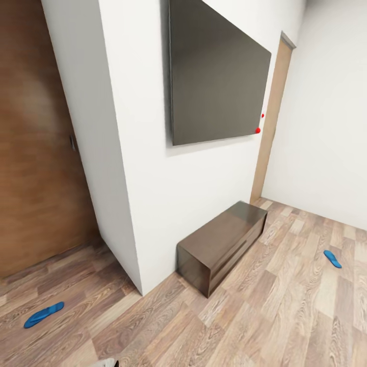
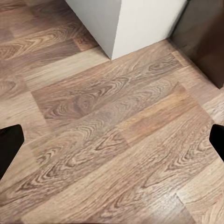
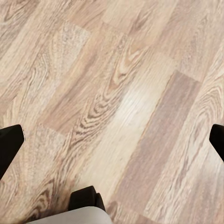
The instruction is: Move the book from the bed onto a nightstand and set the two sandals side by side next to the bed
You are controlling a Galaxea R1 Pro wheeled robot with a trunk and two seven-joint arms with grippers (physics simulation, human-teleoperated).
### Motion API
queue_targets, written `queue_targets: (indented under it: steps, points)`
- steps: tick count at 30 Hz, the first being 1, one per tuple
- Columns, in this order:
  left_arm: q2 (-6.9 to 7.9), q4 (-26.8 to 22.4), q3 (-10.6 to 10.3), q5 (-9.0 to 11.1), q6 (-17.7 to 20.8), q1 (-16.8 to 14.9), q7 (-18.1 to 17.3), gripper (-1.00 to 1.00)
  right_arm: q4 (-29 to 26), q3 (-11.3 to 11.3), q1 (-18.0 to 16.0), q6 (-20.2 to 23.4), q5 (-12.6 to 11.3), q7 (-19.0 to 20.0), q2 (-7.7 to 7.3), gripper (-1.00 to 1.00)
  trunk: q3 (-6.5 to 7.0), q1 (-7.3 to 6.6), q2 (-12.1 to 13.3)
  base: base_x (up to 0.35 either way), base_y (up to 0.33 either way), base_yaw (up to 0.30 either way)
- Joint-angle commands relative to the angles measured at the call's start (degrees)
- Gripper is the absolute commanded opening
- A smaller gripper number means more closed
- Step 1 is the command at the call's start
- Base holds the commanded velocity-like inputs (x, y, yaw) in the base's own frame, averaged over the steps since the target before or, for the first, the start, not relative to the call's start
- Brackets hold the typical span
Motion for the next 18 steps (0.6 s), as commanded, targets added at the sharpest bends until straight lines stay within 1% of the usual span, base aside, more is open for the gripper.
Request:
queue_targets:
  steps: [1, 18]
  points:
    - [0.01, 0.0, -0.1, 0.5, -0.1, 0.0, 0.0, 1.00, 0.0, 0.1, 0.0, -0.2, -0.6, 0.0, -0.01, 1.00, -0.05, 0.00, 0.0, 0.000, 0.000, 0.293]
    - [-0.06, 0.0, -0.1, 0.5, -0.1, 0.0, -0.1, 1.00, 0.0, 0.1, 0.0, -0.2, -0.3, 0.0, -0.01, 1.00, -0.05, 0.00, 0.0, 0.000, 0.000, 0.293]
